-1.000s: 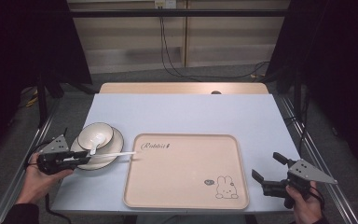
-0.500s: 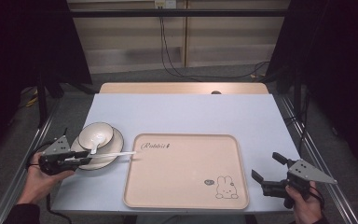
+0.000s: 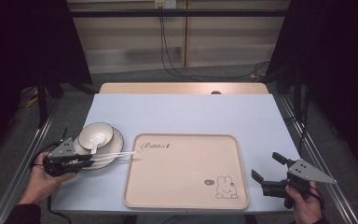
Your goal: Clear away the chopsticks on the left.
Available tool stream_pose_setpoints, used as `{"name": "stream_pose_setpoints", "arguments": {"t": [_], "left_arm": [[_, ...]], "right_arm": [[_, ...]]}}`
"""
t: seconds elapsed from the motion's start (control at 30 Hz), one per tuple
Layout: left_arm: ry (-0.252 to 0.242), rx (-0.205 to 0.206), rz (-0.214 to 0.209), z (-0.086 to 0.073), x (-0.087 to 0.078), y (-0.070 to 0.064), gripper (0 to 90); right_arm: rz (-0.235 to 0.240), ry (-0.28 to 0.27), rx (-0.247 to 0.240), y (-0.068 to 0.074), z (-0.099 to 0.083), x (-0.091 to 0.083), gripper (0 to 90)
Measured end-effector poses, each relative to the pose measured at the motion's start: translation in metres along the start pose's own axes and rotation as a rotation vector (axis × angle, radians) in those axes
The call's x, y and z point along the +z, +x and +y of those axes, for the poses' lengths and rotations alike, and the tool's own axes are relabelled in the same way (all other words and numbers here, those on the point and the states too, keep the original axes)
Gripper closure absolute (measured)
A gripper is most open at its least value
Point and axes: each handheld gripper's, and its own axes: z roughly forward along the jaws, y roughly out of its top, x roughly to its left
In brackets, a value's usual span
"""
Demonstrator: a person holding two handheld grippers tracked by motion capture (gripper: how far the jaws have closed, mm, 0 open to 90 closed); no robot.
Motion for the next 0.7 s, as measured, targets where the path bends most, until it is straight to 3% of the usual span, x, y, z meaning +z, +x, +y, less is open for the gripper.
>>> {"name": "stream_pose_setpoints", "arguments": {"t": [0.3,0.4,0.63,0.7], "left_arm": [[0.038,0.039,-0.043,0.007,0.01,-0.002,73.1],[0.042,0.04,-0.07,0.007,0.012,-0.003,75.1],[0.028,0.004,-0.075,0.006,0.015,-0.002,74.9],[0.041,0.011,-0.07,0.007,0.015,-0.002,76.4]], "right_arm": [[0.006,0.002,-0.002,0.0,0.0,0.0,0.9],[0.007,0.004,-0.004,0.0,0.0,0.0,0.9],[0.008,0.006,-0.002,0.0,0.0,0.0,0.9],[0.006,0.01,-0.005,-0.001,0.0,0.0,0.8]]}}
